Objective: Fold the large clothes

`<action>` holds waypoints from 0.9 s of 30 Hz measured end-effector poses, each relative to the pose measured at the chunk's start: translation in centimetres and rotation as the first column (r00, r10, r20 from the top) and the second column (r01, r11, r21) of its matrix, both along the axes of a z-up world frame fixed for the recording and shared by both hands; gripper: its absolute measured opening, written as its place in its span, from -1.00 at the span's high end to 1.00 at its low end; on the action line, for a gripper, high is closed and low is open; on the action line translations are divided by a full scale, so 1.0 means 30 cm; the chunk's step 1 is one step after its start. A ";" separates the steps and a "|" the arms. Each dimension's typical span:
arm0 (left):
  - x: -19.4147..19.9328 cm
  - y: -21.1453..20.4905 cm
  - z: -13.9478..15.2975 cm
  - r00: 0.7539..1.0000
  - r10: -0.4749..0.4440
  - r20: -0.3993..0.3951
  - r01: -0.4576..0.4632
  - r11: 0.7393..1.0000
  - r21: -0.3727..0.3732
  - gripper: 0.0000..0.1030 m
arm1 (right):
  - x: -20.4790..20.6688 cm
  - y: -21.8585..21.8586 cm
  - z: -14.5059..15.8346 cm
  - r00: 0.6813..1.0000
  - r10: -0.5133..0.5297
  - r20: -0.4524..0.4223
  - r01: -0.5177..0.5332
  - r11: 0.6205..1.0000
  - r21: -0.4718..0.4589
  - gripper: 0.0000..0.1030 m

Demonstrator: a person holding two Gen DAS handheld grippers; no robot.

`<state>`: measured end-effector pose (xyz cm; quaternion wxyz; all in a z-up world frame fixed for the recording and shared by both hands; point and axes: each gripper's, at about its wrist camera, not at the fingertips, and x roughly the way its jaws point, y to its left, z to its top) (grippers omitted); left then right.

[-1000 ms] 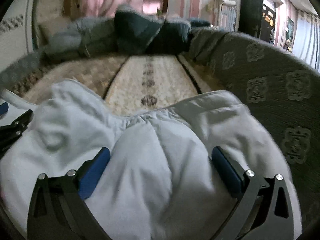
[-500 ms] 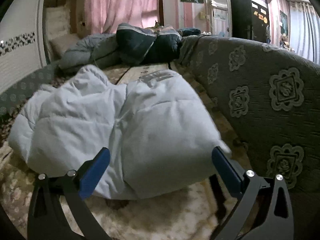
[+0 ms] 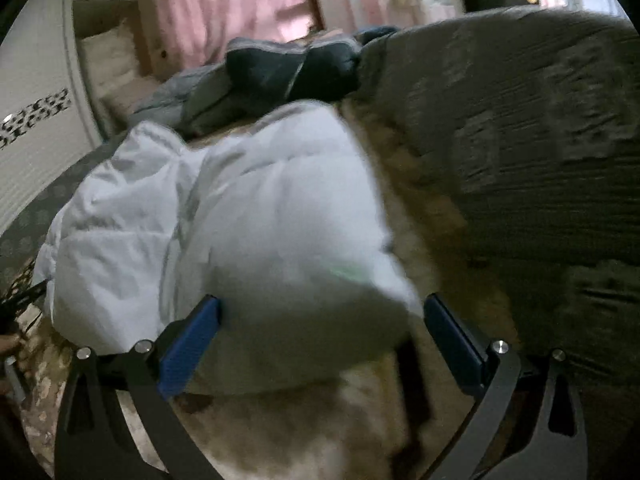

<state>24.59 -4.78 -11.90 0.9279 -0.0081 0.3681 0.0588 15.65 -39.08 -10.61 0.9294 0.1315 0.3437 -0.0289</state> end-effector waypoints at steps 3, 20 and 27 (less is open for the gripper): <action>0.047 -0.012 -0.004 0.999 -0.042 0.003 0.042 0.999 0.002 -0.94 | 0.059 0.017 -0.035 0.999 0.026 -0.029 -0.025 0.999 0.032 -0.97; 0.034 0.000 0.014 0.993 -0.115 -0.025 0.108 0.975 -0.196 0.38 | 0.033 0.102 0.010 0.996 0.093 -0.014 -0.093 0.996 0.019 0.18; -0.105 0.024 0.067 0.988 -0.152 -0.014 0.145 0.963 -0.228 0.55 | -0.085 0.092 0.055 0.998 0.055 -0.013 -0.054 0.997 0.046 0.31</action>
